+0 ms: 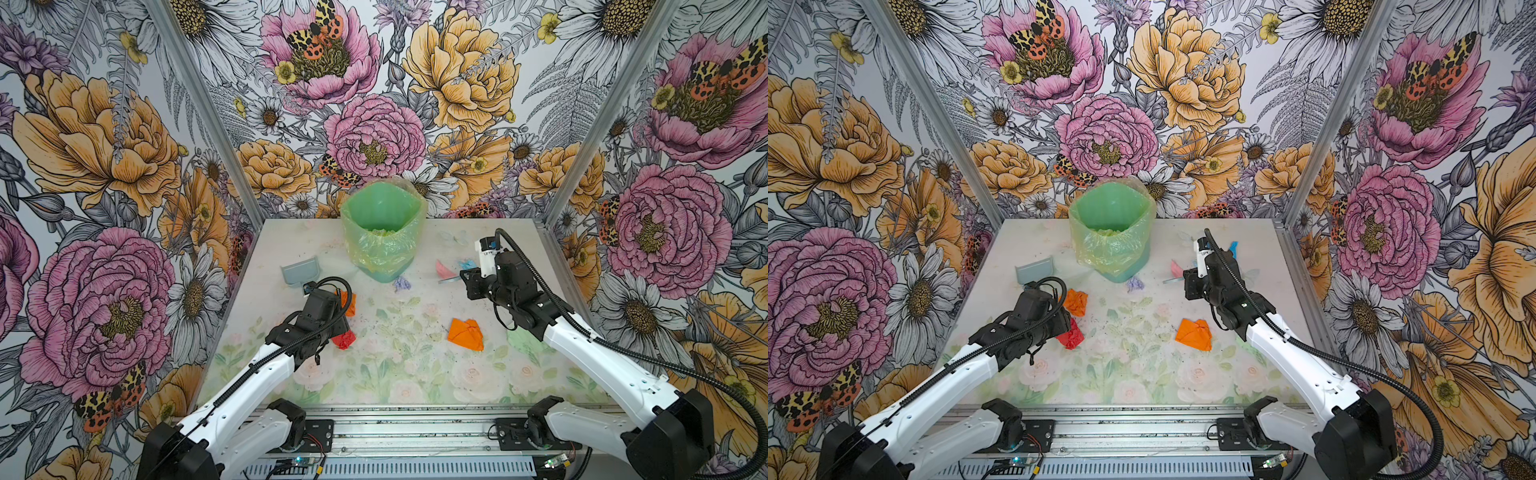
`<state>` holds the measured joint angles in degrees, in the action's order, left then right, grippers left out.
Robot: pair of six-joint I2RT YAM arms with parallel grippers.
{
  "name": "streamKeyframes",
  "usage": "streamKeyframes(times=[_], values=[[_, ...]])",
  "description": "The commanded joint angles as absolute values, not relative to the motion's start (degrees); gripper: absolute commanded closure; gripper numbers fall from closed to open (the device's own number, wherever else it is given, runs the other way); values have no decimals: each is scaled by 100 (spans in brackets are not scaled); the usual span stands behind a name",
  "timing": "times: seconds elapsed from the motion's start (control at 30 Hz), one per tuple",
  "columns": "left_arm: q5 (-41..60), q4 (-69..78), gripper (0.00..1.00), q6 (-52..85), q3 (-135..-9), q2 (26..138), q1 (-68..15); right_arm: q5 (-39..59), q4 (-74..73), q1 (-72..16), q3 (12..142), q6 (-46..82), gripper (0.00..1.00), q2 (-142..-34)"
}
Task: Sweep away the paper scraps from the table
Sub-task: 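Open the left gripper and draw it back while the right gripper holds the brush, then move the left gripper over the pale blue dustpan handle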
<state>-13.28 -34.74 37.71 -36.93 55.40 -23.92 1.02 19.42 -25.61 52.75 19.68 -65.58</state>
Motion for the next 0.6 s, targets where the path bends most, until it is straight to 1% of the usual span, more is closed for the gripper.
streamKeyframes(times=[0.0, 0.07, 0.13, 0.23, 0.4, 0.57], values=[[-1863, -3507, 26, 3984, -3748, 5398, -2098, 2, 1783, -2611, 5248, 1942, 100, -6443], [-2093, -3492, 17, 4034, -3779, 5396, -1956, 0, 1783, -2611, 5255, 1946, 100, -6442], [-2337, -3474, 12, 3996, -3837, 5422, -1822, 0, 1782, -2611, 5261, 1937, 100, -6451], [-2504, -3306, 7, 3874, -3841, 5503, -1586, 8, 1780, -2610, 5281, 1932, 100, -6482], [-2431, -3075, 1, 3512, -3961, 5857, -1118, 68, 1782, -2615, 5282, 1949, 100, -6530], [-2293, -2828, 1, 3193, -4208, 6488, -809, 96, 1783, -2612, 5263, 1959, 100, -6523]])
